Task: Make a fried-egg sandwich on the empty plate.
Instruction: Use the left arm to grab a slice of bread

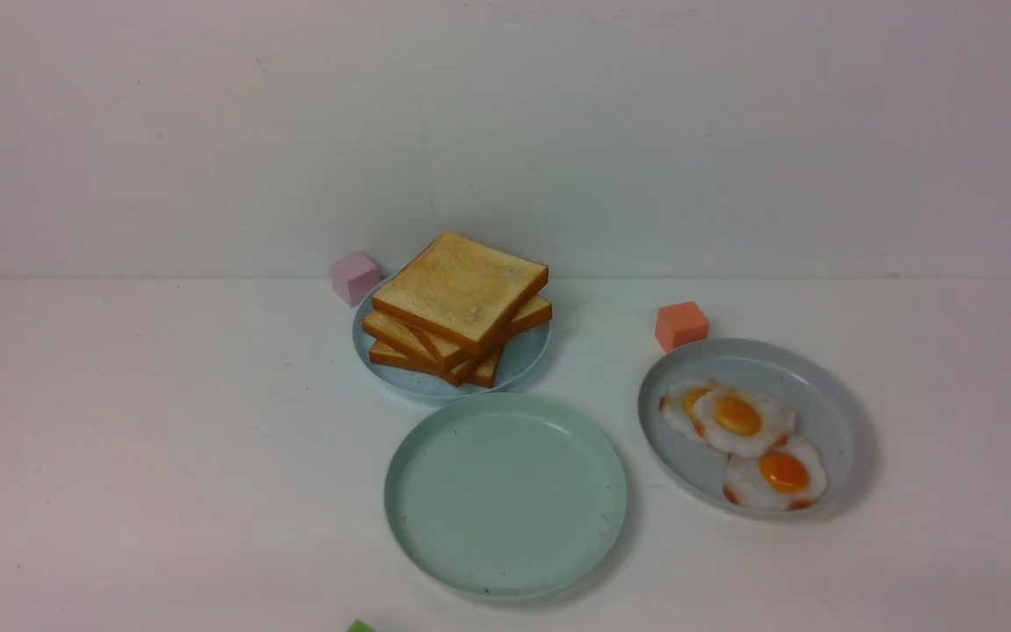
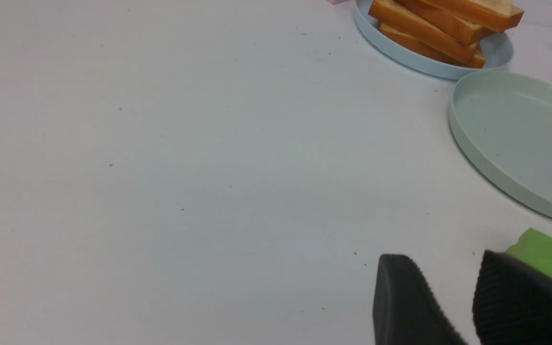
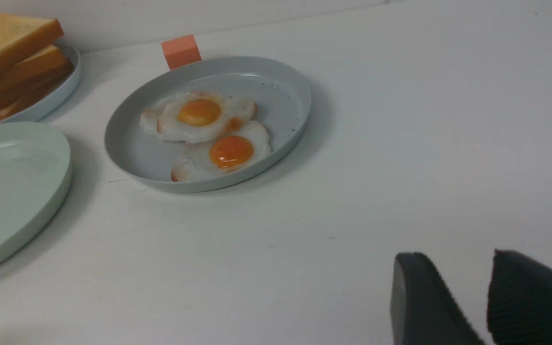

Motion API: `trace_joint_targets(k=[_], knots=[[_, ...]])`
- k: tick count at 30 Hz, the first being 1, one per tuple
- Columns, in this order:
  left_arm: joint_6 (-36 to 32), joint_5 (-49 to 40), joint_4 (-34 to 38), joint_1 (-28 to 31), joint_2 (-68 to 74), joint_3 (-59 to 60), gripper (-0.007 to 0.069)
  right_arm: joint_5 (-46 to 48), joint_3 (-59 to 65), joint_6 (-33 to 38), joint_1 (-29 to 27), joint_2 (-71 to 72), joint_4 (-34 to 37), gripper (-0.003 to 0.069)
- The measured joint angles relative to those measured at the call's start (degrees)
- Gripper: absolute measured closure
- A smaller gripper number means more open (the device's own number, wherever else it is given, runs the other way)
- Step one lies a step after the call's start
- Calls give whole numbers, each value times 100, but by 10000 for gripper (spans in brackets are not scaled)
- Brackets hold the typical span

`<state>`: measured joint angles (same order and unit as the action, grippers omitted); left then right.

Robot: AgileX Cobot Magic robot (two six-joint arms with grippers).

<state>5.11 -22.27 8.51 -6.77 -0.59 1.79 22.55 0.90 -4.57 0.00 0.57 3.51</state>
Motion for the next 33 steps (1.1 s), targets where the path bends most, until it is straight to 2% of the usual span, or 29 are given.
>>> trace_joint_targets(k=[23,28,29,33], knots=[[8,121,28,0,0,0,386,0,0,0,0,0,0,418],[516,909,1096,0,0,0,386,0,0,0,0,0,0,418],[689,1141,1571,0,0,0,386,0,0,0,0,0,0,418],[987,1918,2641,0,0,0,386,0,0,0,0,0,0,418]])
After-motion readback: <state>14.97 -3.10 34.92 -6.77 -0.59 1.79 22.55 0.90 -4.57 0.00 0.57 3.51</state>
